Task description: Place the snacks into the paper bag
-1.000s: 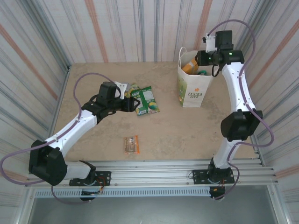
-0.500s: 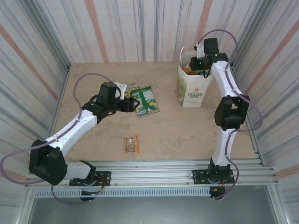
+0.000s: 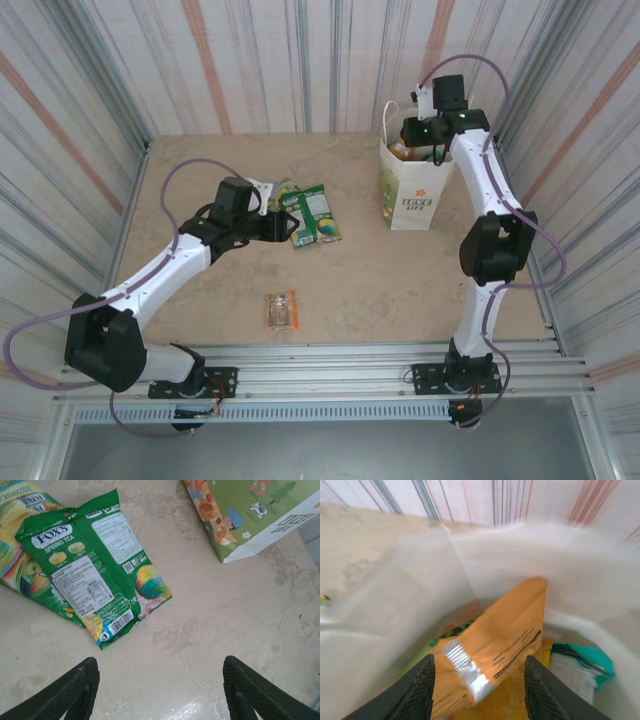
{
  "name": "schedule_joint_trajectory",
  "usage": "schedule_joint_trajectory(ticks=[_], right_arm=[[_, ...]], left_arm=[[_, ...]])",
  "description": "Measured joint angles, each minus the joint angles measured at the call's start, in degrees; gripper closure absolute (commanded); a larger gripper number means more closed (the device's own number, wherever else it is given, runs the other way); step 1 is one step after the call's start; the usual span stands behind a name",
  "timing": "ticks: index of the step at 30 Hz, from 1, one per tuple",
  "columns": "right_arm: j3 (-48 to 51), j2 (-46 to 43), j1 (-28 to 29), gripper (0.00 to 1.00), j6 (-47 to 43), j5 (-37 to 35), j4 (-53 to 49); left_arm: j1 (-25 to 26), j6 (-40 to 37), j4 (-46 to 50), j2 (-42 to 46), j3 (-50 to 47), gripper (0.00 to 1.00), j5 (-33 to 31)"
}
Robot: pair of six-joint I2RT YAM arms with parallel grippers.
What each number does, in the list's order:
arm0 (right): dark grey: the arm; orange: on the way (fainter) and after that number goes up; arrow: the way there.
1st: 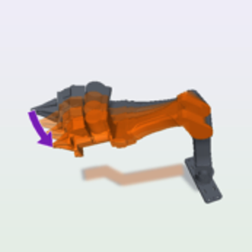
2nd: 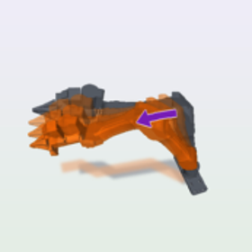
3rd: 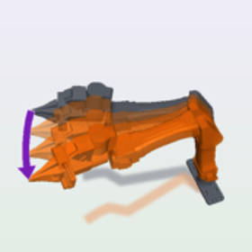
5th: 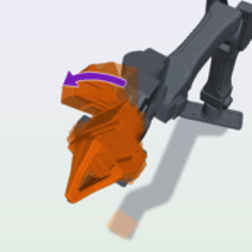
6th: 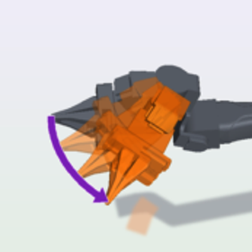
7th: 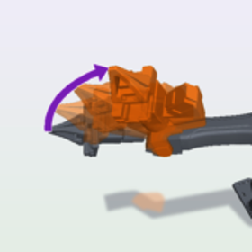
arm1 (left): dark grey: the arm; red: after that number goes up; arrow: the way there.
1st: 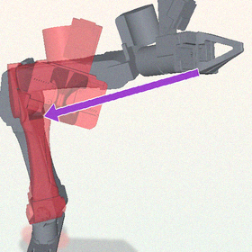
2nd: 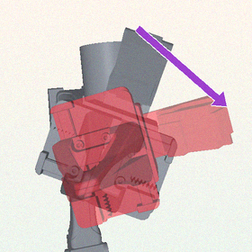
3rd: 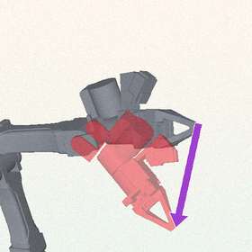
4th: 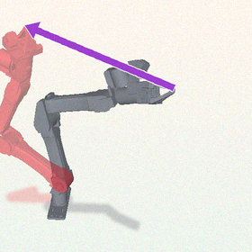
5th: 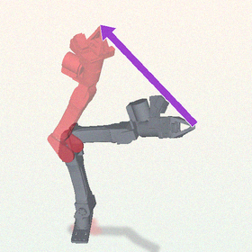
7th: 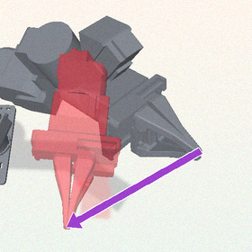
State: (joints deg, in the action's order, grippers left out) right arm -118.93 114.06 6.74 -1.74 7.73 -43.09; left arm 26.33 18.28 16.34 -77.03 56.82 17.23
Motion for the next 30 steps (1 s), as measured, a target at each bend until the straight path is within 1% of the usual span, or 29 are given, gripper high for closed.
schedule_joint_trajectory(ticks=[4, 8, 11, 15, 18, 19, 22, 25, 30], right_arm=[[4.17, -10.47, 0.81, 0.49, 0.00, 0.00, 0.48], [13.20, -22.97, 2.80, 0.47, 0.07, 0.04, 1.84], [20.41, -30.38, 5.03, 0.47, 0.61, 0.52, 2.73], [29.94, -37.40, 9.33, 0.47, 2.25, 1.55, 3.10], [36.54, -41.09, 13.46, 0.48, 4.04, 2.25, 3.65], [38.56, -42.05, 14.82, 0.48, 4.70, 2.62, 4.13], [45.92, -45.05, 19.12, 0.49, 7.52, 4.20, 7.26], [53.13, -46.86, 23.12, 0.49, 10.40, 5.86, 11.45], [60.96, -46.60, 29.38, 0.50, 14.75, 7.17, 17.70]], left_arm=[[0.00, 1.33, 0.48, 0.90, -2.56, 0.32, 0.02], [0.00, 3.56, 1.75, 4.24, -6.34, 0.32, 0.15], [0.00, 5.27, 2.78, 7.74, -9.07, 0.32, 0.24], [0.00, 7.32, 3.54, 11.61, -12.20, 0.32, -0.59], [-0.33, 8.59, 2.97, 12.44, -13.51, 0.32, -1.11], [-0.52, 8.87, 2.67, 12.35, -13.73, 0.34, -1.29], [-1.88, 10.12, -0.22, 10.62, -13.84, 0.36, -1.38], [-2.99, 10.80, -3.72, 7.06, -13.70, 0.37, -1.33], [-3.41, 11.56, -6.58, -3.56, -9.46, 0.38, -1.36]])
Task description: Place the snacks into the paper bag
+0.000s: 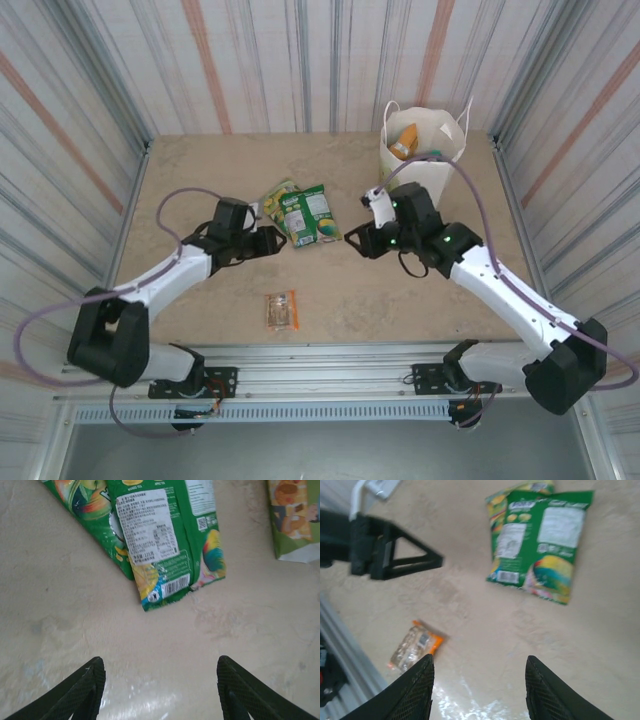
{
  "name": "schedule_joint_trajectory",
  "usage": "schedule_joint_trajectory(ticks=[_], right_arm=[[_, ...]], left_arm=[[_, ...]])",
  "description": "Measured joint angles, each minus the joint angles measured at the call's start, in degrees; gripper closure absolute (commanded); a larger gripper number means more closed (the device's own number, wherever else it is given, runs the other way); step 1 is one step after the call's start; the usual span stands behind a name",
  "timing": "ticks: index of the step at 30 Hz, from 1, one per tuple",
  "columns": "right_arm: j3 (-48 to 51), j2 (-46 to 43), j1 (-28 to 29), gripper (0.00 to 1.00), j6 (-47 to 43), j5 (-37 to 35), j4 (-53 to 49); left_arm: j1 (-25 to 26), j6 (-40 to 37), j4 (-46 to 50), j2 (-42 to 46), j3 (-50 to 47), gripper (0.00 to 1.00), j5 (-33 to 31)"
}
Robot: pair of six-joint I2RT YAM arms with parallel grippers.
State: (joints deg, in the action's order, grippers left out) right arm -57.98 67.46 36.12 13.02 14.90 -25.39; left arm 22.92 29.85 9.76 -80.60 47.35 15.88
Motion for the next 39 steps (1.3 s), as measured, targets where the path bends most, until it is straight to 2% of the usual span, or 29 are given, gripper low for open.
schedule_joint_trajectory(ticks=[7, 13, 27, 32, 39], right_arm=[[5.51, 2.27, 5.79, 0.51, 5.44, -0.22, 10.45], [5.62, 3.98, 6.36, 0.51, 6.51, -0.57, 13.94], [7.21, 3.98, 6.36, 0.51, 6.58, -1.57, 15.98], [7.58, 3.98, 6.36, 0.51, 7.17, -1.62, 16.02], [8.24, 3.26, 6.36, 0.51, 7.37, -2.99, 16.24]], left_arm=[[-0.07, -0.02, -1.97, -12.72, 10.27, 0.39, -1.44], [-0.07, -0.90, -2.03, -22.58, 19.47, 0.42, -2.91], [-0.07, -3.72, 1.11, -32.26, 27.43, 0.43, -6.19], [-0.07, -4.48, 1.14, -33.53, 28.70, 0.52, -6.54], [-0.11, -5.73, 0.83, -34.49, 29.42, 0.76, -6.03]])
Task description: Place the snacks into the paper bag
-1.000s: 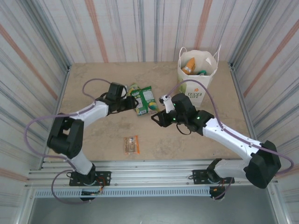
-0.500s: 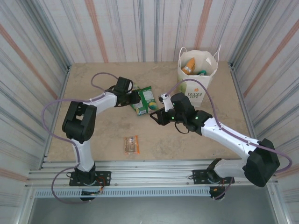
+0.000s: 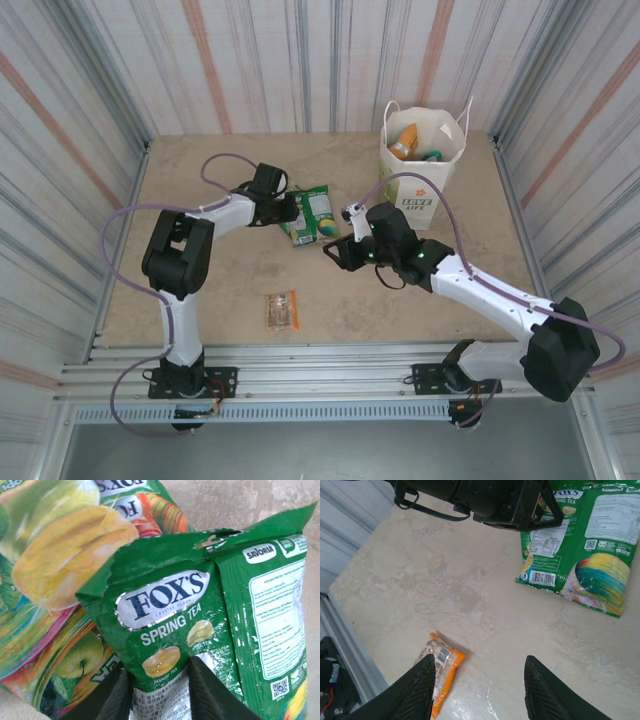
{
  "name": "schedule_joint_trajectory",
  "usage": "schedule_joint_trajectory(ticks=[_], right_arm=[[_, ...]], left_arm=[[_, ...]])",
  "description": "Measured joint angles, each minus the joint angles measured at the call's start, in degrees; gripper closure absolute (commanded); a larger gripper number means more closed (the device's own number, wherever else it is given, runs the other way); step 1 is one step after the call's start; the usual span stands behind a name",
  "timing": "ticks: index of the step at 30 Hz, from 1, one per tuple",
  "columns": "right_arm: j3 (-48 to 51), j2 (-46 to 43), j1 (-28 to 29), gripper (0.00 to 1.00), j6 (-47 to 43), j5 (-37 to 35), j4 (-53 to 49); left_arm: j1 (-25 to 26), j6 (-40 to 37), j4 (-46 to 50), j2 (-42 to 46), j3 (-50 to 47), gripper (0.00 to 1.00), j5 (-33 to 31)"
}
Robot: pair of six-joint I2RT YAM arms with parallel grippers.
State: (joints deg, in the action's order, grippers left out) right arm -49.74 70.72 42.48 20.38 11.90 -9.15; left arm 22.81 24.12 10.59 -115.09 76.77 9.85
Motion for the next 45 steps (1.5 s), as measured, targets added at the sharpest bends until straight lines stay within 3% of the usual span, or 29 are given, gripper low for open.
schedule_joint_trajectory(ticks=[8, 21, 33, 45], right_arm=[[2.34, -2.69, -0.13, 0.51, 0.02, -1.60, 0.63], [6.64, -10.91, -2.86, 0.48, 0.00, -2.10, 2.36], [11.21, -18.40, -8.20, 0.43, -0.33, -0.26, 4.00], [15.91, -20.17, -12.66, 0.38, -1.36, 7.28, 11.28]], left_arm=[[0.07, -2.99, -0.42, 1.31, -1.01, 1.00, 1.70], [0.07, -9.75, -1.57, 15.41, -9.73, 1.00, 7.48], [0.33, -14.91, -6.25, 29.24, -17.25, 1.00, 20.96], [6.29, -22.93, -8.04, 41.97, -17.25, 1.00, 34.18]])
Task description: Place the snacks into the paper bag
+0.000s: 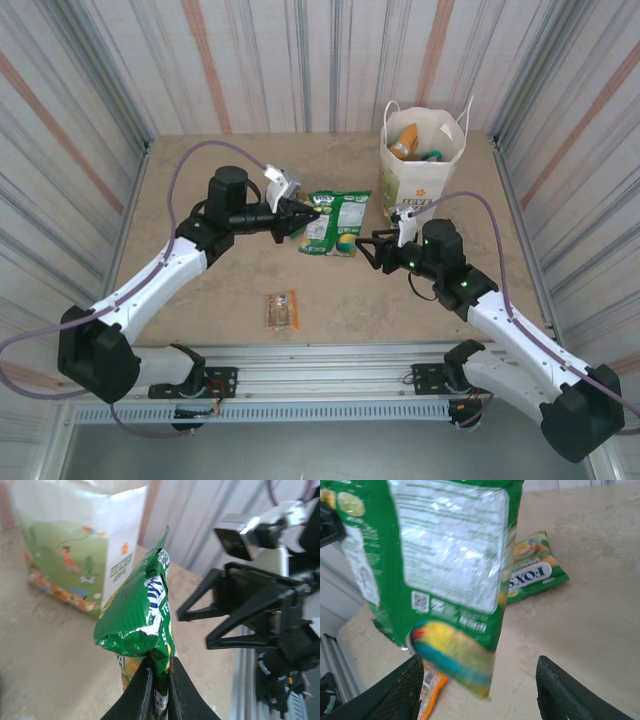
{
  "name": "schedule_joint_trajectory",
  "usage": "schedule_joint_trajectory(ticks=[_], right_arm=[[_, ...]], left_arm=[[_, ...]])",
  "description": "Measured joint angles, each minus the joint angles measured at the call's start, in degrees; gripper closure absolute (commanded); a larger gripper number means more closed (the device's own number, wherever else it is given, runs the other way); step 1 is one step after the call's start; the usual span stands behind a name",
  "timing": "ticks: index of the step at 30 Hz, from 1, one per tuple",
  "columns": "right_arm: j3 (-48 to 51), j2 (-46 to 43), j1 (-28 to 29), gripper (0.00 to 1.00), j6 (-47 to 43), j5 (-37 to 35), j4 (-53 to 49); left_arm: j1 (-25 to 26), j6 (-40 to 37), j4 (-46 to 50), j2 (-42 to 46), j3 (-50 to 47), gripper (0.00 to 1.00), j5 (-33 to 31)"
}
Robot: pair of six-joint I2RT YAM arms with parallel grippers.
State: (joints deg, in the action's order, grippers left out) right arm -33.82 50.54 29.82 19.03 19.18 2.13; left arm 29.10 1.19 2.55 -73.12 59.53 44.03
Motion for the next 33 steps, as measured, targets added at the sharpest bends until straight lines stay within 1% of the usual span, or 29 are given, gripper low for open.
schedule_joint_trajectory(ticks=[1, 3, 8, 11, 14, 16, 19, 21, 22, 24, 26, 28, 29, 31, 33], right_arm=[[0.39, -0.52, -0.22, 0.37, -0.15, 0.48, 0.74], [1.22, -1.88, -0.70, 0.31, -0.31, 1.29, 2.21], [2.36, -4.92, -2.73, 0.30, -0.42, 3.96, 5.25], [2.40, -5.60, -4.15, 0.30, -0.35, 6.78, 7.04], [2.86, -5.81, -5.35, 0.31, 0.00, 11.04, 9.55], [3.21, -5.81, -5.84, 0.36, 0.13, 14.43, 11.02], [3.37, -5.79, -5.88, 0.48, 0.81, 19.32, 13.31], [3.39, -5.81, -5.86, 0.59, 1.42, 21.57, 14.23], [3.39, -5.81, -5.86, 0.64, 1.53, 21.90, 14.38], [3.43, -5.90, -5.95, 0.78, 1.77, 22.21, 14.45], [3.58, -6.38, -5.97, 0.89, 1.66, 21.99, 14.34], [3.69, -7.32, -5.97, 0.95, 1.44, 21.31, 13.94], [3.69, -8.02, -5.97, 0.97, 1.38, 20.92, 13.35], [3.54, -9.33, -5.97, 0.99, 0.83, 19.82, 11.50], [2.34, -10.47, -6.10, 1.00, -0.70, 18.51, 6.97]], left_arm=[[0.28, -0.17, -0.28, 0.42, 0.00, 1.00, 0.96], [0.70, -0.52, -1.40, 0.81, 0.00, 1.00, 2.82], [1.79, -1.18, -4.22, 0.94, -0.02, 1.00, 6.36], [2.16, -1.11, -6.12, 0.94, -0.04, 1.00, 8.35], [2.38, -0.87, -8.24, 0.94, -0.07, 1.00, 9.49], [2.51, -0.28, -9.90, 0.94, -0.20, 1.00, 9.60], [2.54, 0.92, -12.66, 0.94, -0.90, 1.00, 9.40], [2.51, 2.03, -14.38, 0.94, -1.64, 1.00, 9.07], [2.54, 2.54, -15.21, 0.94, -1.99, 1.00, 8.90], [2.60, 3.37, -16.37, 0.94, -2.49, 1.00, 8.68], [2.80, 3.78, -17.07, 0.94, -2.78, 1.00, 8.39], [3.04, 4.00, -17.79, 0.94, -3.10, 0.92, 7.78], [3.15, 4.02, -17.92, 0.94, -3.13, 0.86, 7.37], [3.30, 4.26, -18.10, 0.94, -3.21, 0.70, 6.49], [3.52, 4.33, -18.10, 0.94, -3.26, 0.49, 4.85]])
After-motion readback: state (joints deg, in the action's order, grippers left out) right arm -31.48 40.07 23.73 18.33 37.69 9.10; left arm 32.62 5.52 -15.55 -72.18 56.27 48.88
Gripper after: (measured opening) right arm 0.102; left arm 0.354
